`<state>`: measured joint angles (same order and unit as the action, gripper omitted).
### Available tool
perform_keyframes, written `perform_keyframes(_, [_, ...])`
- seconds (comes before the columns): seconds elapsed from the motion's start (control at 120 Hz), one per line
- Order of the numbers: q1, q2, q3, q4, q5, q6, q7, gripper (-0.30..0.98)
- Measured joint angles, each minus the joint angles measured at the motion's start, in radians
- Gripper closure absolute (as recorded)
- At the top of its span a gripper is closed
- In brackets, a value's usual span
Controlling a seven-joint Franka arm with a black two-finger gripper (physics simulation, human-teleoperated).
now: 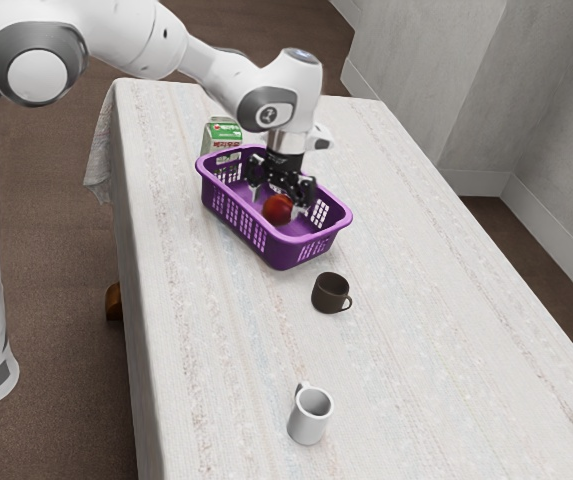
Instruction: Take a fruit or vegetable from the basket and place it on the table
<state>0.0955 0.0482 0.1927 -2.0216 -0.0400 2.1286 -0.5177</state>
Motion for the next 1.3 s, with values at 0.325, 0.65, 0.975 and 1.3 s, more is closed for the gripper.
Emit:
perform_keyframes(0.325, [0.002, -0.003, 0.000, -0.016, -0.004, 0.029, -0.016, 0.14])
perform_keyframes(0.65, [-0.009, -0.037, -0.003, -0.029, 0.020, 0.045, -0.129, 0.47])
perform_keyframes(0.975, [-0.007, -0.069, -0.046, 0.129, 0.195, 0.034, -0.235, 0.35])
perform_keyframes(1.3, [-0.046, 0.022, -0.054, 0.333, 0.311, 0.000, -0.282, 0.32])
